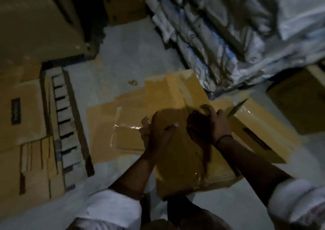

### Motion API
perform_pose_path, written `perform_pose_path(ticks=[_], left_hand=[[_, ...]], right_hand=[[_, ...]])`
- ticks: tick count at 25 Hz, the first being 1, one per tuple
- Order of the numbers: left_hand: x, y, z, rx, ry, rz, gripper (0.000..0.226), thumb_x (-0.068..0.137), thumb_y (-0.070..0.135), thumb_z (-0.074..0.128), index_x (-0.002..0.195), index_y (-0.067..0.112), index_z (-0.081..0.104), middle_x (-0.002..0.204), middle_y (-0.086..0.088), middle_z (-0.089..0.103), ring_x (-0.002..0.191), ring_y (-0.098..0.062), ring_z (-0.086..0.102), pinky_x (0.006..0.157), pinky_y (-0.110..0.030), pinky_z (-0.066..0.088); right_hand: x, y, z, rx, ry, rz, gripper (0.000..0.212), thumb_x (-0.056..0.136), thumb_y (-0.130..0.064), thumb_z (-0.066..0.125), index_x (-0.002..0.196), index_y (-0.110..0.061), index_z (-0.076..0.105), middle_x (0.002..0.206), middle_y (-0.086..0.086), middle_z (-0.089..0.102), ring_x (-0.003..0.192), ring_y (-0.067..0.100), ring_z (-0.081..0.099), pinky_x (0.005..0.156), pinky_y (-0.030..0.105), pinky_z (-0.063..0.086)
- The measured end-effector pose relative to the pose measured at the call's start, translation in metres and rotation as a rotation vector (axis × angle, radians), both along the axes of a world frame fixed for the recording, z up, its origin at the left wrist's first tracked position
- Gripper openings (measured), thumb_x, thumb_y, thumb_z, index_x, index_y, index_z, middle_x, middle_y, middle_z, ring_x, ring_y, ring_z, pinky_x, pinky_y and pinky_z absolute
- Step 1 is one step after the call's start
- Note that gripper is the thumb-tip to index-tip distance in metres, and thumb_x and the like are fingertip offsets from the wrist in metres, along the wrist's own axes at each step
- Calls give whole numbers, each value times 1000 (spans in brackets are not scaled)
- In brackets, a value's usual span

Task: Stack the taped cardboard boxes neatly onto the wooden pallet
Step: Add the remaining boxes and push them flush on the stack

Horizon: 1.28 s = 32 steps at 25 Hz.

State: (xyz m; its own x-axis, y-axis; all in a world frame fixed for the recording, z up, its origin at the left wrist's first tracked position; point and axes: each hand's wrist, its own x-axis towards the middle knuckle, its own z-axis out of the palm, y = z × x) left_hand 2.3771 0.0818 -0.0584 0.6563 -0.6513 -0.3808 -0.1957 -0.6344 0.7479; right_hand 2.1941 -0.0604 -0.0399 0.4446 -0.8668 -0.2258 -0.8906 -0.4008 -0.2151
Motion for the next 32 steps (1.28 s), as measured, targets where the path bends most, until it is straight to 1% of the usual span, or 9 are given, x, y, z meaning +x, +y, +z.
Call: perform_pose_path(ticks=[1, 3, 8, 14, 17, 20, 24, 29, 32], left_hand=[[-7, 3, 11, 17, -17, -83, 80, 75, 70, 76, 144, 44, 45, 154, 2, 21, 136, -34, 32, 101, -37, 40], [-25, 7, 28, 57, -120, -279, 79, 72, 78, 72, 139, 46, 47, 153, -1, 21, 134, -37, 33, 104, -44, 44], [-91, 32, 65, 21, -267, -645, 83, 69, 81, 69, 140, 45, 46, 153, -12, 26, 133, -41, 35, 104, -52, 45], [-190, 5, 108, -63, -290, -804, 87, 64, 83, 68, 139, 45, 49, 154, -14, 34, 138, -40, 33, 106, -50, 41], [-251, -4, 119, -58, -336, -895, 100, 66, 84, 67, 151, 41, 39, 160, -16, 26, 143, -43, 26, 113, -54, 32], [-336, -10, 123, -69, -377, -1043, 108, 67, 86, 67, 157, 37, 32, 164, -18, 18, 144, -46, 25, 116, -54, 26], [-469, -19, 124, -113, -379, -1254, 109, 62, 90, 65, 154, 39, 36, 162, -17, 19, 143, -46, 24, 116, -59, 29], [-618, -18, 140, -238, -391, -1453, 107, 61, 91, 64, 151, 40, 40, 161, -15, 22, 141, -43, 26, 114, -55, 29], [-687, -23, 157, -326, -415, -1540, 104, 64, 90, 65, 151, 39, 41, 161, -15, 23, 142, -43, 27, 114, -53, 29]], right_hand=[[-15, 24, 16, -77, 51, 41, 40, 91, -51, 63, 129, -38, 60, 138, 3, 42, 107, 38, 47, 86, 41, 45], [-42, 61, 39, -96, 146, 1, 47, 88, -65, 56, 128, -42, 62, 153, -5, 32, 117, 37, 43, 95, 46, 45], [-114, 139, 82, -97, 94, -448, 64, 79, -84, 47, 127, -45, 61, 147, -5, 39, 120, 35, 36, 100, 46, 34], [-200, 182, 114, -211, 30, -727, 69, 72, -87, 42, 121, -43, 66, 138, -10, 44, 116, 31, 35, 97, 44, 32], [-249, 194, 116, -219, 5, -841, 68, 73, -85, 43, 120, -42, 67, 137, -11, 46, 118, 31, 35, 99, 44, 32], [-317, 210, 115, -226, 6, -975, 65, 76, -83, 44, 119, -41, 67, 135, -10, 46, 114, 29, 35, 100, 43, 34], [-434, 236, 116, -265, 44, -1178, 65, 75, -84, 45, 116, -40, 69, 131, -10, 48, 109, 28, 37, 96, 43, 36], [-553, 264, 127, -330, 101, -1417, 57, 73, -84, 47, 98, -39, 70, 128, -11, 51, 110, 29, 38, 92, 42, 35], [-609, 269, 136, -378, 118, -1535, 59, 73, -85, 47, 103, -40, 70, 130, -10, 51, 107, 29, 39, 89, 41, 36]])
